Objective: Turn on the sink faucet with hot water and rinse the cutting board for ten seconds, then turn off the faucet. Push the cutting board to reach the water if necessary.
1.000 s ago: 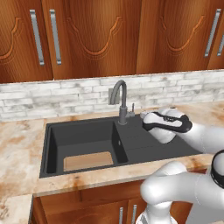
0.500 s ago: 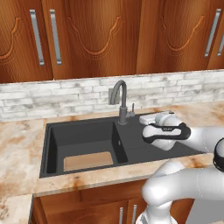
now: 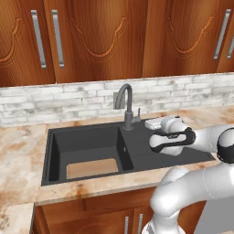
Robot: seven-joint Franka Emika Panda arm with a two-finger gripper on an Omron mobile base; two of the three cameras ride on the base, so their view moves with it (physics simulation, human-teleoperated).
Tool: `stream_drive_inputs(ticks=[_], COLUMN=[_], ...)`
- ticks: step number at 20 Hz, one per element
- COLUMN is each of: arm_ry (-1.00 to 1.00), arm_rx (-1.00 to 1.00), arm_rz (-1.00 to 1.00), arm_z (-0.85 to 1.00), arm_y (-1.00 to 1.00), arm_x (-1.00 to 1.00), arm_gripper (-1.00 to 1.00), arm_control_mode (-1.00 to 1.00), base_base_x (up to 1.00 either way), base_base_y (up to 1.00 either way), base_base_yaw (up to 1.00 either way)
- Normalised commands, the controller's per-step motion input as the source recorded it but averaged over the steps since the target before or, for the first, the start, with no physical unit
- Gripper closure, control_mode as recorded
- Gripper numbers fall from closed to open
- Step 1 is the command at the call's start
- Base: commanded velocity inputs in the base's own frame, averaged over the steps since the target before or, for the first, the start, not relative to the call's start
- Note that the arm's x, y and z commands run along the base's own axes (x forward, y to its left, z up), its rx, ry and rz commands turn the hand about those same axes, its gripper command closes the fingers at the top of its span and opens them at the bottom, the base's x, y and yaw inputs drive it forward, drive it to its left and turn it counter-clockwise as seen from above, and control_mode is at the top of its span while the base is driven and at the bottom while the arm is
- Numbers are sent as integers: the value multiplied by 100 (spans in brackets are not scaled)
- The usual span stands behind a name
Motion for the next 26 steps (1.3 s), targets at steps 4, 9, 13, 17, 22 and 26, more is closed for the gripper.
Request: stream_drive_inputs(ticks=[4, 9, 13, 17, 22, 26], arm_ry=[0, 0, 0, 0, 0, 0], arm_rx=[0, 0, 0, 0, 0, 0], arm_rz=[0, 0, 0, 0, 0, 0], arm_z=[0, 0, 0, 0, -10, -10], arm_y=[0, 0, 0, 0, 0, 1], arm_x=[26, 22, 12, 15, 9, 0], arm_gripper=[-100, -100, -100, -100, -100, -100], arm_control_mode=[-100, -100, -100, -100, -100, -100], base_base_x=[0, 0, 0, 0, 0, 0], base_base_y=[0, 0, 0, 0, 0, 0], base_base_yaw=[0, 0, 0, 0, 0, 0])
